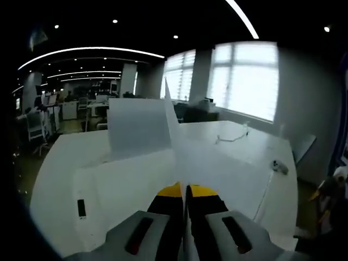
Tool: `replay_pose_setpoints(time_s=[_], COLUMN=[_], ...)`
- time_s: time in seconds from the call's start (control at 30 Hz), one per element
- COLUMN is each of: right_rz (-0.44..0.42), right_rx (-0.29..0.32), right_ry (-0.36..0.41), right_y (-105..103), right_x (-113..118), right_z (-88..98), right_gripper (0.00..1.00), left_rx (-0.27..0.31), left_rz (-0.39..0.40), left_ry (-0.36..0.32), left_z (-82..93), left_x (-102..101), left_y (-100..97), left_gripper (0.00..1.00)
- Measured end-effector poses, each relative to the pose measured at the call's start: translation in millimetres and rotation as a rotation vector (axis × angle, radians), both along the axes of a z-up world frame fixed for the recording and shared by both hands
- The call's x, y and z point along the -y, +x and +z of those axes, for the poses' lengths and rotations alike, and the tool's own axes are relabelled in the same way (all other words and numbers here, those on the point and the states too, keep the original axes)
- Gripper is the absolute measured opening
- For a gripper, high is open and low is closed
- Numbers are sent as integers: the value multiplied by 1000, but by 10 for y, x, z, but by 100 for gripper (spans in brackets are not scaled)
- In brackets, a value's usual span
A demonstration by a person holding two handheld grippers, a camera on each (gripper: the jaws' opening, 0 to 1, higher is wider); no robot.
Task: Remove the paper from the printer output slot and place it on top of the printer
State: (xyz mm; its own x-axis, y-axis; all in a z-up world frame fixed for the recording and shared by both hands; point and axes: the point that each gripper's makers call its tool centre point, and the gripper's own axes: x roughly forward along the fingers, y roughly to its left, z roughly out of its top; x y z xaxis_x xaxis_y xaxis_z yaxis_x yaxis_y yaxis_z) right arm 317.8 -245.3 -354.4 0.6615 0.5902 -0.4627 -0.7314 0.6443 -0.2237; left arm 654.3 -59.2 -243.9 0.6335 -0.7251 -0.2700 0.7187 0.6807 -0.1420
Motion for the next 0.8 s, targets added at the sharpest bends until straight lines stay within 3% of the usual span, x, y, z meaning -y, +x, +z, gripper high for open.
replay_pose_setpoints(time_s=[0.8], right_rz=[2], right_rx=[0], right_ry=[0], right_y=[-4], right_x=[18], right_z=[1], right_gripper=[49], left_rx=[39], left_rz=[25], left_ry=[149], left_z=[-194], left_x=[-8], left_y=[20], left_gripper=[6])
